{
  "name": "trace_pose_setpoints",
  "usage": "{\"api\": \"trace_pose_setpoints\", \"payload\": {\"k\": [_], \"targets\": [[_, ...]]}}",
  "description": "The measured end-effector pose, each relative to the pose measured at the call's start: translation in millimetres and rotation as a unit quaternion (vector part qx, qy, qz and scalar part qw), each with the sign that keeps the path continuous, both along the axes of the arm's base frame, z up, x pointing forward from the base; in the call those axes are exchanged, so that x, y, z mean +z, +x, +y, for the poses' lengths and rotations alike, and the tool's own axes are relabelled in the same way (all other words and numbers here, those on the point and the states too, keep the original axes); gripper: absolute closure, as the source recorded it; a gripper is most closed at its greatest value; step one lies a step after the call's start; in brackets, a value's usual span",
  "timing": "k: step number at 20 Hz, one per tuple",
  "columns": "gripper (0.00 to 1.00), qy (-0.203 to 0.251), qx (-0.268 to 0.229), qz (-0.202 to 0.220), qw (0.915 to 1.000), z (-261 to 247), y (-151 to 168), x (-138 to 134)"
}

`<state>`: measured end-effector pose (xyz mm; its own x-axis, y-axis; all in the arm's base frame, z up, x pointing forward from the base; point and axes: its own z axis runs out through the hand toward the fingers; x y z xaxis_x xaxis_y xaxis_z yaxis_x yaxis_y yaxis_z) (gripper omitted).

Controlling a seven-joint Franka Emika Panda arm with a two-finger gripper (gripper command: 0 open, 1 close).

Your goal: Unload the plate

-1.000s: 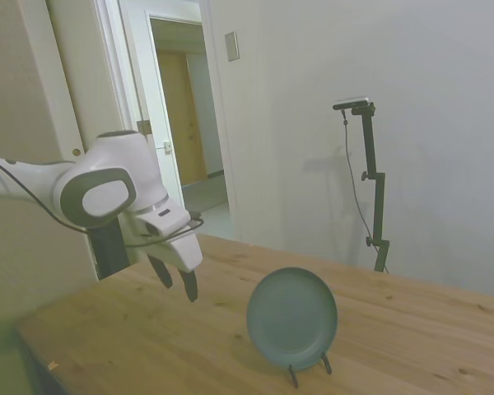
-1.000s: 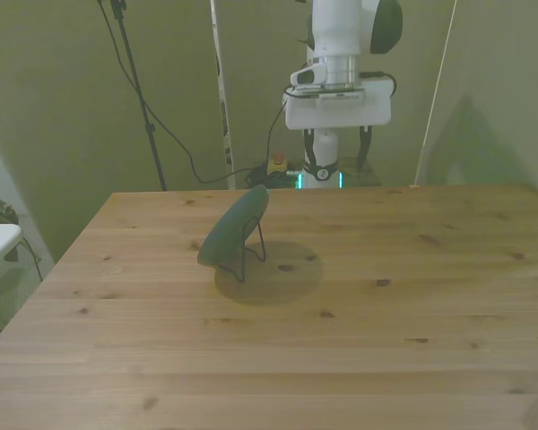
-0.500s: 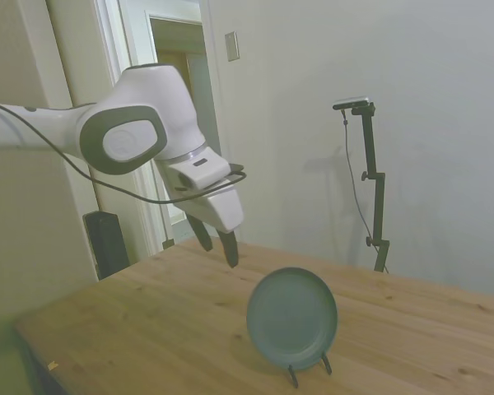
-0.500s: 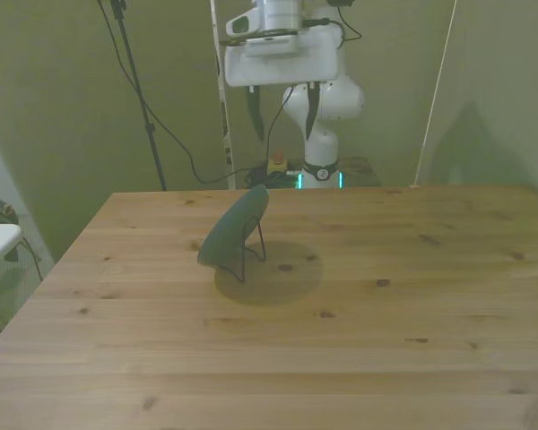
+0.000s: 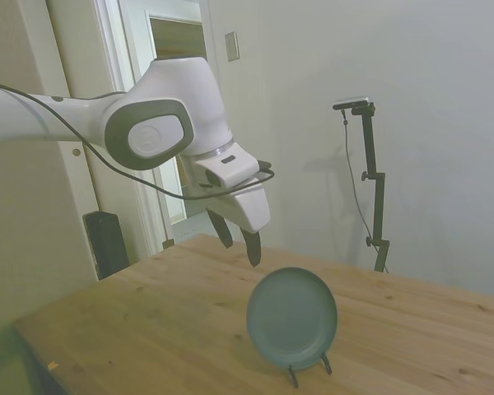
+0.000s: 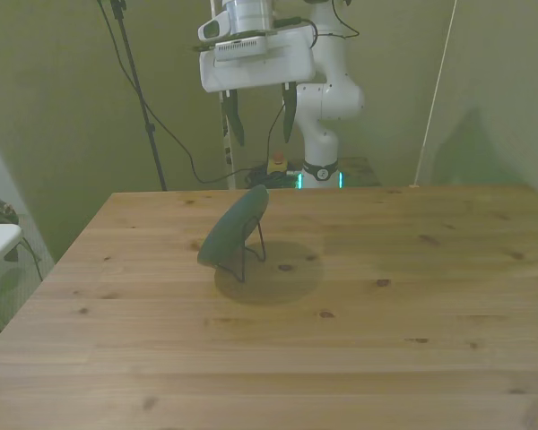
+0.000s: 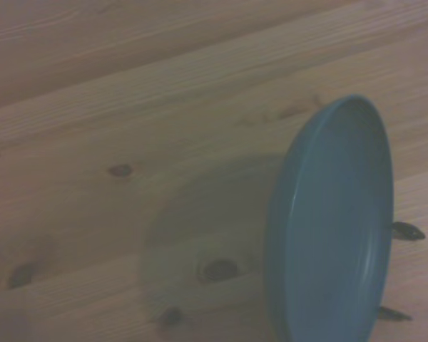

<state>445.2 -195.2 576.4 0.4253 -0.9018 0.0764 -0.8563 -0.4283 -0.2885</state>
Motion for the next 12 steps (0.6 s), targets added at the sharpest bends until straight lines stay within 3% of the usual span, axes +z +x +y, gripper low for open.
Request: {"api": "trace_pose_setpoints", "payload": {"k": [7, 12], "targets": [[0.00, 0.042, 0.011, -0.020, 0.9988, -43, -6, -22], [0.00, 0.048, 0.008, -0.026, 0.9985, -60, 25, -36]]}}
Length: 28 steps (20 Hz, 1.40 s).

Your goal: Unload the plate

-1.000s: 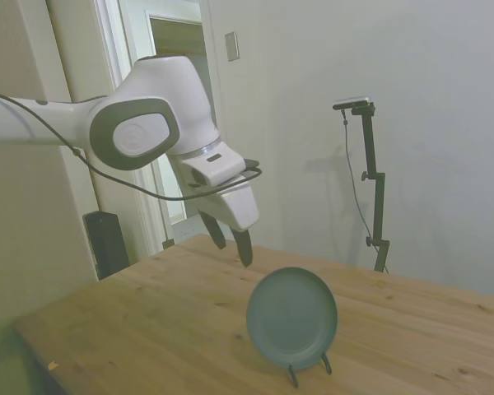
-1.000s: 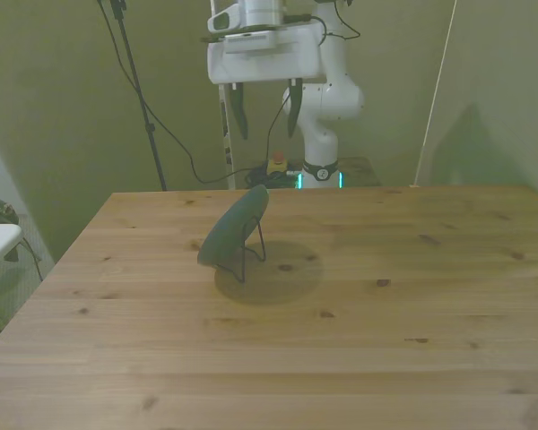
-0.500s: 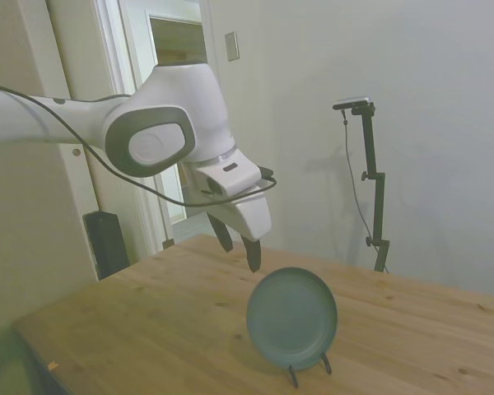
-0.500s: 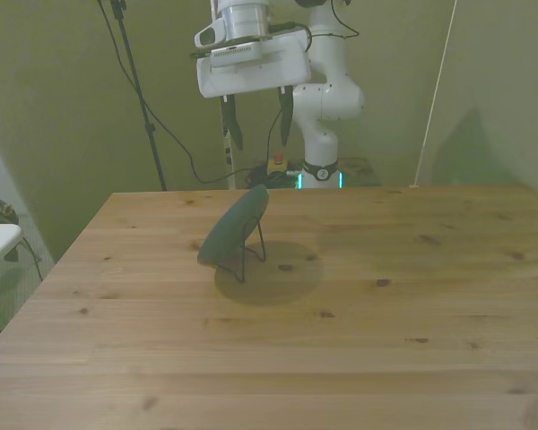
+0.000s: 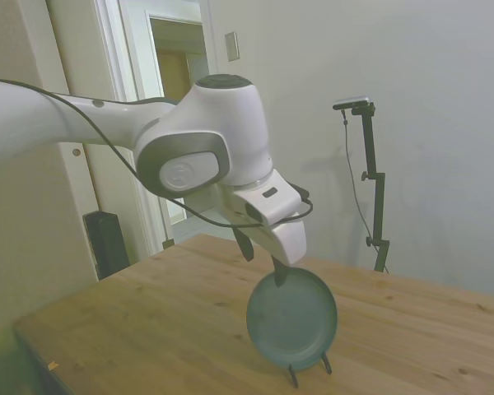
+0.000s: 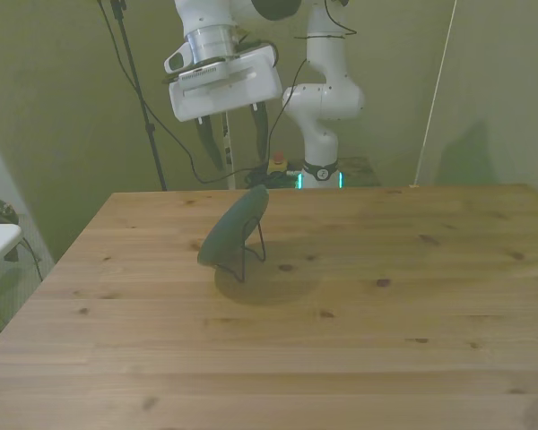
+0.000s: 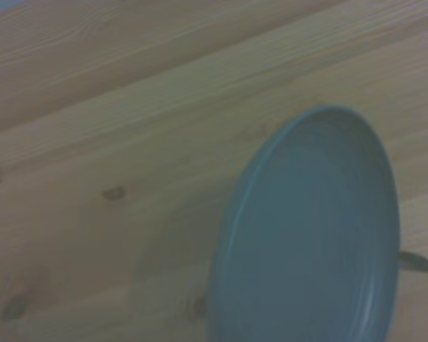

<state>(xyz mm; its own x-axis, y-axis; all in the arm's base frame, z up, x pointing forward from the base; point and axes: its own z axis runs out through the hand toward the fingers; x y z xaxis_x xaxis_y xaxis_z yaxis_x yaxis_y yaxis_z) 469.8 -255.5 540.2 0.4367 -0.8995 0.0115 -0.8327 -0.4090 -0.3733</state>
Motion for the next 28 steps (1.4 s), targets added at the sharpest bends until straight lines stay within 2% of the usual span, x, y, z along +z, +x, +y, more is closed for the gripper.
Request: {"api": "trace_pose_setpoints", "payload": {"k": [4, 7, 12, 15, 19, 20, 28], "targets": [[0.00, 0.005, -0.004, -0.001, 1.0000, -3, 33, -15], [0.00, 0.008, 0.002, -0.008, 0.9999, 4, 47, -18], [0.00, 0.016, 0.014, -0.005, 0.9998, 18, 56, -27], [0.00, 0.041, 0.016, 0.010, 0.9990, 22, 58, -38], [0.00, 0.067, 0.022, 0.027, 0.9971, 24, 59, -38], [1.00, 0.069, 0.023, 0.029, 0.9969, 23, 59, -38], [1.00, 0.074, 0.026, 0.039, 0.9962, 20, 64, -41]]}}
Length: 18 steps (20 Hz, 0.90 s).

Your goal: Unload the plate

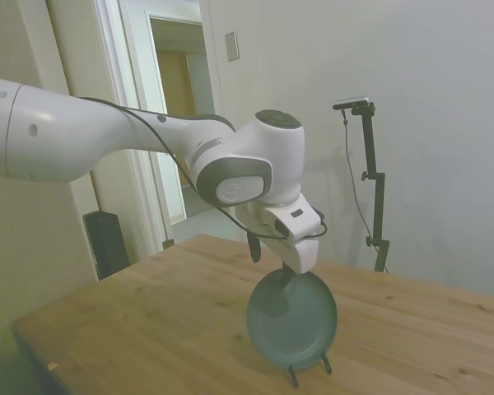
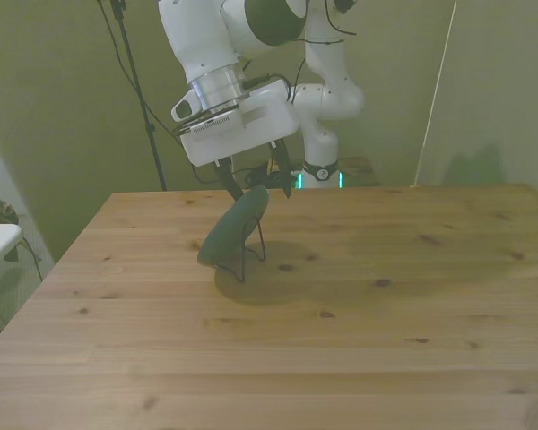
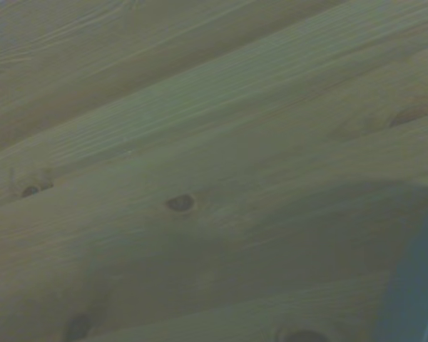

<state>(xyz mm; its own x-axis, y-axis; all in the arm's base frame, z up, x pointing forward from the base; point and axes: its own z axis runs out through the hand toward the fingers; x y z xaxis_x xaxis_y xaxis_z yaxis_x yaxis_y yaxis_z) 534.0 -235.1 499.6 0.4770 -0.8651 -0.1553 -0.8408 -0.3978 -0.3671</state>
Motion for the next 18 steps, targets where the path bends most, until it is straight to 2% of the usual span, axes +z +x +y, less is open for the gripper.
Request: {"api": "trace_pose_setpoints", "payload": {"k": [18], "targets": [[1.00, 0.002, 0.000, 0.001, 1.0000, -2.7, -1.1, 4.9]]}}
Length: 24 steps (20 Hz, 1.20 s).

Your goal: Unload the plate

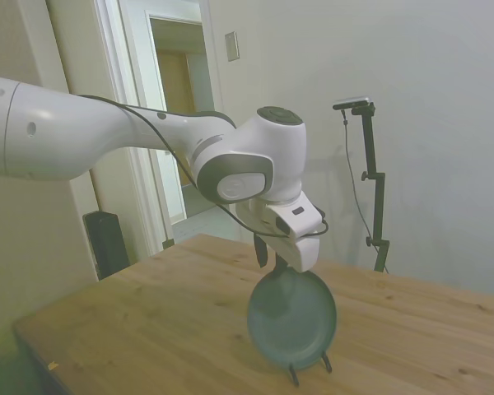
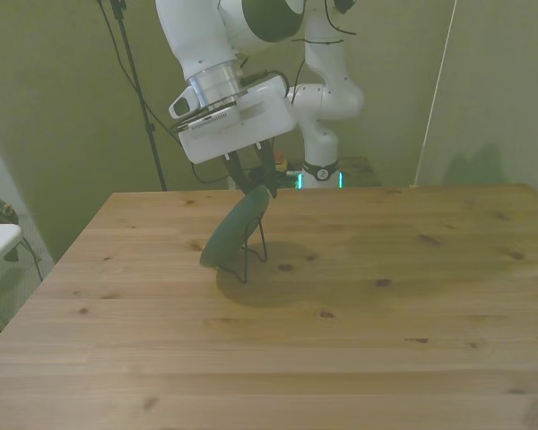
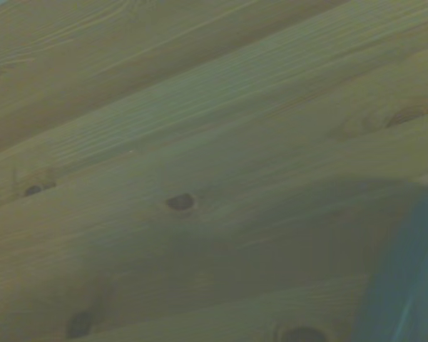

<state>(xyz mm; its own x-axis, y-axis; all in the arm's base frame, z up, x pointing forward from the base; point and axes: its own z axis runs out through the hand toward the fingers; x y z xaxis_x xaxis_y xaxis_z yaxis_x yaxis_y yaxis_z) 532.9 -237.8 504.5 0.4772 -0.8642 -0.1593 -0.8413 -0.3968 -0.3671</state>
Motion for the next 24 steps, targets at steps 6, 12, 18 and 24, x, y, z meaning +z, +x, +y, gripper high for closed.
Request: {"api": "trace_pose_setpoints", "payload": {"k": [6, 12, 18, 24], "targets": [[1.00, 0.000, 0.000, 0.001, 1.0000, 0, 0, 0], [1.00, 0.001, -0.002, 0.000, 1.0000, -3, -3, 3], [1.00, 0.001, -0.005, -0.006, 1.0000, -9, -9, 17], [1.00, 0.000, -0.007, -0.031, 0.9995, -18, -11, 58]]}}
